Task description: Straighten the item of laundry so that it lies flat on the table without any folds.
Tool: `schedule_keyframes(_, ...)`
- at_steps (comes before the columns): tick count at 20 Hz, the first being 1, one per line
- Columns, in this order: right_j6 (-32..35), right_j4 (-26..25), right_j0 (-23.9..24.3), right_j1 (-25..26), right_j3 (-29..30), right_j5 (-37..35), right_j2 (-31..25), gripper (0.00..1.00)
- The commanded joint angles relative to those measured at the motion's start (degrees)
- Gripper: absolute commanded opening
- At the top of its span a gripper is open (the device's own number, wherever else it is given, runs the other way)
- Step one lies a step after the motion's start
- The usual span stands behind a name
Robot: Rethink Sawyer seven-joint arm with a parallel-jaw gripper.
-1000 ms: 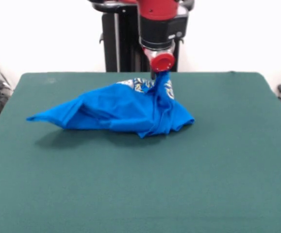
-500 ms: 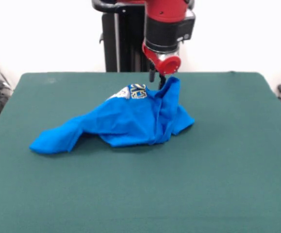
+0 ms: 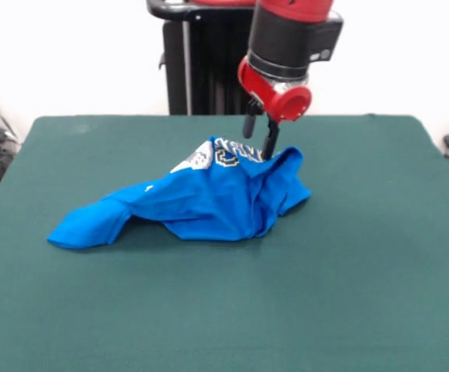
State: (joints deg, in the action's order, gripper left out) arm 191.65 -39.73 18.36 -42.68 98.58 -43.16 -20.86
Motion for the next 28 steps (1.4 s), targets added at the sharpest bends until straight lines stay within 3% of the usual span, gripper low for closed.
schedule_keyframes(1, -10.7, -2.9, -2.0, 1.8, -6.7, -5.4, 1.0, 1.0)
schedule_keyframes(13, -16.1, -0.3, 0.7, 0.6, -7.1, -7.9, -0.8, 1.0)
schedule_keyframes(21, -18.0, -5.6, 2.5, 10.6, -11.3, -1.6, -1.1, 1.0)
schedule_keyframes(28, -42.5, -6.8, 9.9, 17.4, -15.4, -2.9, -11.6, 1.0)
